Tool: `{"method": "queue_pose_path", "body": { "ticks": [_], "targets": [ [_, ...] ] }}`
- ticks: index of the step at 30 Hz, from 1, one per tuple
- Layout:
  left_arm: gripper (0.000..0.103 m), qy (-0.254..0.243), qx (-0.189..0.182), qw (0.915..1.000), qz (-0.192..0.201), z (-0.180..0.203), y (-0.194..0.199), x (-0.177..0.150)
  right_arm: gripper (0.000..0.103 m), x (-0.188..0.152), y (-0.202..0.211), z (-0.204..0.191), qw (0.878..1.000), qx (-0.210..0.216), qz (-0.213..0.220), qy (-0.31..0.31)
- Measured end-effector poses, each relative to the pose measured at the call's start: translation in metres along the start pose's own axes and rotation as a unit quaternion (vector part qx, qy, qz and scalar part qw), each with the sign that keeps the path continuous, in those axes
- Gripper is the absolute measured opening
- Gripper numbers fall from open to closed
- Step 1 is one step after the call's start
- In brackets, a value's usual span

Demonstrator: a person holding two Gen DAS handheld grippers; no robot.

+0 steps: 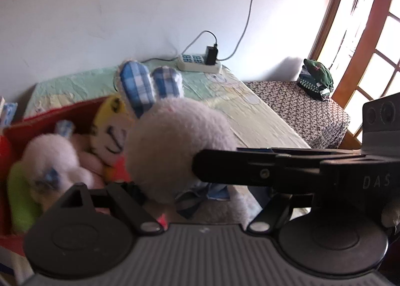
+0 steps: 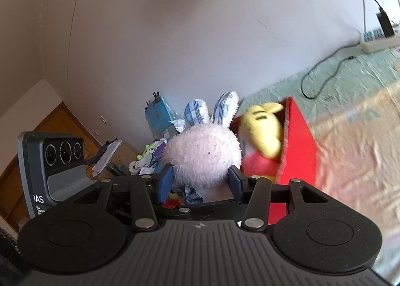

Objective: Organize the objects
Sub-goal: 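Lower the pink bunny plush into the red box with the right gripper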

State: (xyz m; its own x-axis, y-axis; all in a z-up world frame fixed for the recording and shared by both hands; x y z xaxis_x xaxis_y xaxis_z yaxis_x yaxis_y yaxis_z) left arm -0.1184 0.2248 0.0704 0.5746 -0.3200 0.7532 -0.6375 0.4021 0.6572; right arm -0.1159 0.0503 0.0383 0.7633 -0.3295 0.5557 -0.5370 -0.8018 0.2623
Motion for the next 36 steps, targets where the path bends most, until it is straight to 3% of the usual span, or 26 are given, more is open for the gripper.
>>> {"method": "queue_pose_path", "body": {
  "ticks": [10, 21, 36],
  "targets": [
    [0.084, -0.011, 0.019, 0.9997, 0.0, -0.044, 0.001, 0.006, 0.051, 0.008, -0.045, -0.019, 1.0, -0.014, 0.021, 0.005],
    [0.086, 0.011, 0.022, 0.9995, -0.022, -0.075, -0.023, 0.006, 0.051, 0.018, -0.078, -0.011, 0.999, -0.045, 0.02, 0.011],
    [0.087, 0.031, 0.011, 0.998, -0.054, -0.098, -0.052, -0.006, 0.052, 0.02, -0.103, 0.003, 0.997, -0.075, -0.018, -0.005]
  ]
}}
Point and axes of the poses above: each gripper's, at about its wrist camera, not at the fingertips, and y roughly against the way its jaws point, z to its right, x to its top, the point moved 1 cm from there along -y, roughly the way its jaws point, and after that the axes turned 12 degrees about -y, right-handed, at the moved point
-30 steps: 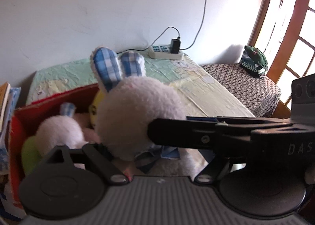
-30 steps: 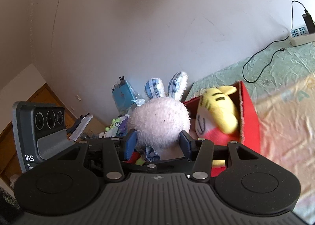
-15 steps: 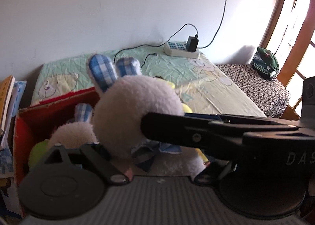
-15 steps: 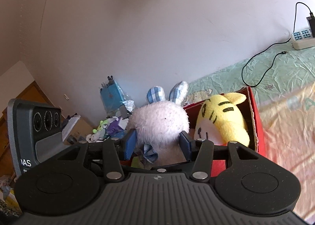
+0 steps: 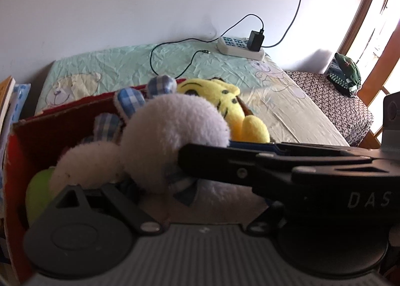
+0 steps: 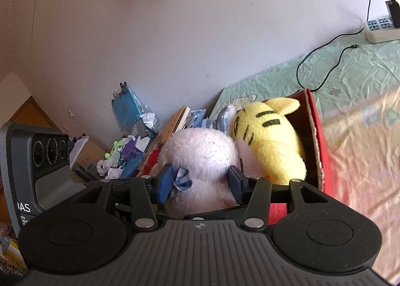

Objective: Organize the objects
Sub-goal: 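Lower the pink bunny plush into the red box with the right gripper, then open the right gripper to release the pink bunny in the box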

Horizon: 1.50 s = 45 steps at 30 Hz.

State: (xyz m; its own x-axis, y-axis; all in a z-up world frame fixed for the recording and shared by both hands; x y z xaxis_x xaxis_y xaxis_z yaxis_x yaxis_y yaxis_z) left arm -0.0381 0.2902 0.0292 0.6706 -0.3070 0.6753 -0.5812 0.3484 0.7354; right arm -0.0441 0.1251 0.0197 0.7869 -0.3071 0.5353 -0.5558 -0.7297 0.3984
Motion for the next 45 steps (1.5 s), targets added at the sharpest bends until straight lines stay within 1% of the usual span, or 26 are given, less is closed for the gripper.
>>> {"method": "queue_pose_path", "body": {
  "ticks": [3, 5, 6, 9, 14, 19, 25, 28, 31, 35, 39, 40, 43, 45],
  "targets": [
    [0.087, 0.004, -0.001, 1.0, -0.001, -0.003, 0.001, -0.003, 0.053, -0.002, -0.004, -0.001, 1.0, -0.003, -0.009, -0.004],
    [0.087, 0.004, -0.002, 1.0, -0.002, -0.004, 0.002, -0.004, 0.057, -0.003, -0.007, 0.002, 1.0, -0.002, -0.015, -0.013],
    [0.087, 0.003, 0.0, 1.0, -0.002, -0.004, 0.002, -0.004, 0.057, -0.002, -0.008, 0.003, 1.0, -0.002, -0.017, -0.017],
    [0.087, 0.001, 0.004, 1.0, -0.002, -0.002, 0.004, -0.003, 0.057, -0.002, -0.005, 0.003, 1.0, -0.002, -0.013, -0.018],
    [0.087, -0.015, 0.026, 0.9995, 0.008, 0.005, 0.015, -0.002, 0.057, -0.002, 0.012, -0.003, 1.0, -0.018, 0.011, -0.004],
    [0.087, -0.014, 0.047, 0.9987, 0.016, 0.007, 0.029, -0.004, 0.057, -0.004, 0.031, 0.002, 0.998, -0.031, 0.043, -0.019],
    [0.087, -0.029, 0.094, 0.9947, 0.03, 0.017, 0.046, -0.003, 0.057, -0.009, 0.06, -0.005, 0.994, -0.07, 0.089, 0.006],
    [0.088, -0.03, 0.111, 0.9931, 0.026, 0.018, 0.048, -0.006, 0.058, -0.014, 0.073, -0.009, 0.99, -0.09, 0.108, 0.02],
    [0.087, -0.031, 0.105, 0.9937, 0.022, 0.02, 0.05, -0.009, 0.058, -0.017, 0.083, -0.009, 0.988, -0.097, 0.12, 0.022],
    [0.087, -0.044, 0.088, 0.9943, 0.041, 0.034, 0.064, -0.012, 0.058, -0.02, 0.095, -0.005, 0.985, -0.109, 0.133, 0.017],
    [0.087, -0.052, 0.086, 0.9939, 0.045, 0.048, 0.069, -0.011, 0.058, -0.019, 0.105, 0.005, 0.981, -0.132, 0.145, -0.003],
    [0.087, -0.051, 0.083, 0.9942, 0.046, 0.052, 0.07, -0.009, 0.058, -0.019, 0.108, 0.007, 0.979, -0.144, 0.147, -0.008],
    [0.087, -0.063, 0.077, 0.9938, 0.049, 0.07, 0.07, -0.004, 0.058, -0.016, 0.112, 0.014, 0.966, -0.206, 0.157, -0.019],
    [0.087, -0.069, 0.078, 0.9932, 0.051, 0.083, 0.068, -0.001, 0.058, -0.015, 0.117, 0.018, 0.959, -0.231, 0.165, -0.025]
  ]
}}
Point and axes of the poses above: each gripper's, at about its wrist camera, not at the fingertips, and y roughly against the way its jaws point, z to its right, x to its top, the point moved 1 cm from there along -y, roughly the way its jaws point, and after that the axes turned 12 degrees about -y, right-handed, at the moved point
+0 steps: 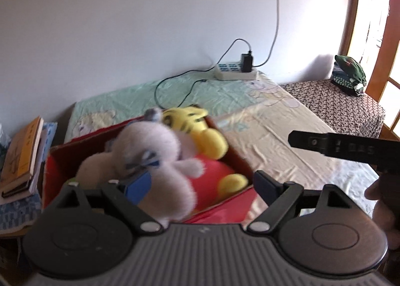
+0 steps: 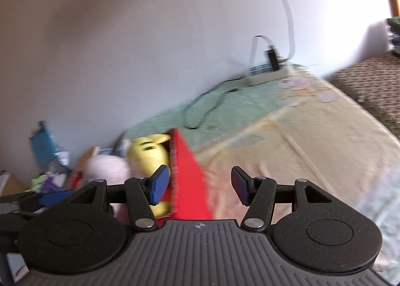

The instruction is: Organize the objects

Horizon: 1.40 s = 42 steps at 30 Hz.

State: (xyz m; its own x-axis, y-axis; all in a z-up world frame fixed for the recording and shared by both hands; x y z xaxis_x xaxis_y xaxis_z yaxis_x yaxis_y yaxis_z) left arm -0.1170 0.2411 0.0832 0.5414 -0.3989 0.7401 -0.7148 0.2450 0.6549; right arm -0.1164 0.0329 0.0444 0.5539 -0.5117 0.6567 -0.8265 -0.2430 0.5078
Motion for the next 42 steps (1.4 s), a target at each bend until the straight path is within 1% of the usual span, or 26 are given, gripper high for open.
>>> {"method": "queue_pose_path", "body": {
  "ticks": [3, 5, 6, 8, 10, 13, 16, 20, 22, 26, 31, 36, 39, 42],
  "targets": [
    [0.087, 0.002, -0.02, 0.9997, -0.011, 0.02, -0.007, 0.006, 0.059, 0.003, 0.005, 0.012, 0.999, -0.031, 0.008, -0.009],
    [0.087, 0.002, -0.035, 0.999, -0.026, 0.035, -0.017, 0.007, 0.059, 0.005, 0.008, 0.021, 0.998, -0.053, 0.015, -0.015],
    [0.087, -0.003, -0.043, 0.9985, -0.033, 0.043, -0.022, 0.008, 0.06, 0.006, 0.009, 0.026, 0.998, -0.066, 0.017, -0.016],
    [0.087, -0.014, -0.054, 0.9974, -0.046, 0.059, -0.032, 0.008, 0.064, 0.007, 0.013, 0.036, 0.996, -0.086, 0.021, -0.02],
    [0.087, -0.026, -0.062, 0.9961, -0.056, 0.072, -0.04, 0.01, 0.064, 0.008, 0.016, 0.044, 0.994, -0.102, 0.025, -0.022],
    [0.087, -0.044, -0.061, 0.9945, -0.073, 0.09, -0.052, 0.012, 0.068, 0.008, 0.019, 0.053, 0.992, -0.125, 0.027, -0.017],
    [0.087, -0.05, -0.056, 0.993, -0.092, 0.1, -0.062, 0.015, 0.068, 0.008, 0.022, 0.061, 0.989, -0.143, 0.026, -0.01],
    [0.087, -0.053, -0.026, 0.9911, -0.119, 0.107, -0.075, 0.019, 0.069, 0.01, 0.025, 0.071, 0.986, -0.165, 0.022, -0.008],
    [0.087, -0.051, -0.021, 0.9904, -0.127, 0.111, -0.079, 0.021, 0.069, 0.011, 0.028, 0.075, 0.985, -0.171, 0.021, -0.01],
    [0.087, -0.054, -0.017, 0.99, -0.129, 0.118, -0.081, 0.025, 0.07, 0.013, 0.03, 0.082, 0.984, -0.179, 0.02, -0.009],
    [0.087, -0.054, -0.005, 0.9913, -0.12, 0.117, -0.079, 0.03, 0.07, 0.015, 0.03, 0.083, 0.983, -0.18, 0.018, -0.004],
    [0.087, -0.048, 0.013, 0.9919, -0.117, 0.109, -0.075, 0.031, 0.071, 0.014, 0.027, 0.076, 0.985, -0.172, 0.01, 0.007],
    [0.087, -0.038, 0.021, 0.992, -0.118, 0.098, -0.071, 0.027, 0.072, 0.01, 0.023, 0.067, 0.987, -0.162, 0.004, 0.016],
    [0.087, -0.032, 0.038, 0.992, -0.116, 0.086, -0.064, 0.023, 0.072, 0.007, 0.019, 0.056, 0.989, -0.148, -0.004, 0.025]
  ]
}}
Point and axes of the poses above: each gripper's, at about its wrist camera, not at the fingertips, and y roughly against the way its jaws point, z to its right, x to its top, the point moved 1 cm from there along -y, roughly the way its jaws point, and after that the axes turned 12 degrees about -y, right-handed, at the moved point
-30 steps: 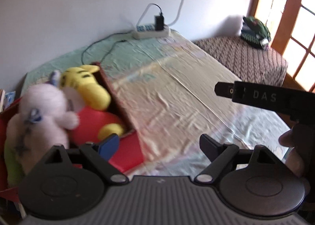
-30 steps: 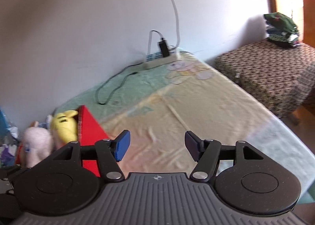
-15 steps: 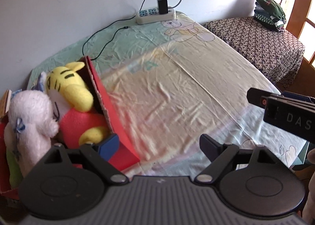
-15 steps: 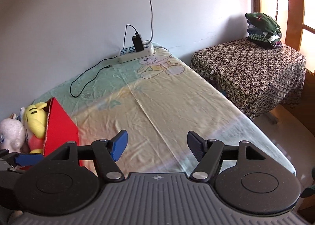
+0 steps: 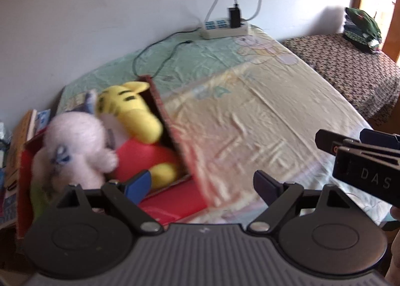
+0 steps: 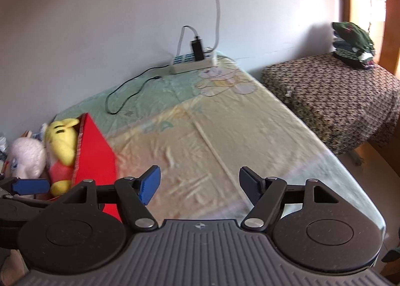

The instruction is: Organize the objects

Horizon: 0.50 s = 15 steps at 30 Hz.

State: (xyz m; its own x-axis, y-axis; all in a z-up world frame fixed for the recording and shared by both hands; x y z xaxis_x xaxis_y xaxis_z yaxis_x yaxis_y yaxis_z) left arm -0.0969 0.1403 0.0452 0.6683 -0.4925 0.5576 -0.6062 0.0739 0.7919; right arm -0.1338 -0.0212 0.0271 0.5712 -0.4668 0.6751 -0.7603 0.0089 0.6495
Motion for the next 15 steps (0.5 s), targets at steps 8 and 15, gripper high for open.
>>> {"method": "queue_pose_path", "body": {
  "ticks": [8, 15],
  "targets": [
    [0.087, 0.031, 0.023, 0.9992, -0.008, -0.043, 0.009, -0.023, 0.073, -0.011, 0.001, -0.042, 0.998, 0.047, -0.015, 0.027],
    [0.087, 0.033, -0.006, 0.9993, 0.018, -0.064, 0.036, -0.039, 0.073, -0.02, 0.005, -0.083, 0.995, 0.089, -0.015, 0.047]
  ]
}}
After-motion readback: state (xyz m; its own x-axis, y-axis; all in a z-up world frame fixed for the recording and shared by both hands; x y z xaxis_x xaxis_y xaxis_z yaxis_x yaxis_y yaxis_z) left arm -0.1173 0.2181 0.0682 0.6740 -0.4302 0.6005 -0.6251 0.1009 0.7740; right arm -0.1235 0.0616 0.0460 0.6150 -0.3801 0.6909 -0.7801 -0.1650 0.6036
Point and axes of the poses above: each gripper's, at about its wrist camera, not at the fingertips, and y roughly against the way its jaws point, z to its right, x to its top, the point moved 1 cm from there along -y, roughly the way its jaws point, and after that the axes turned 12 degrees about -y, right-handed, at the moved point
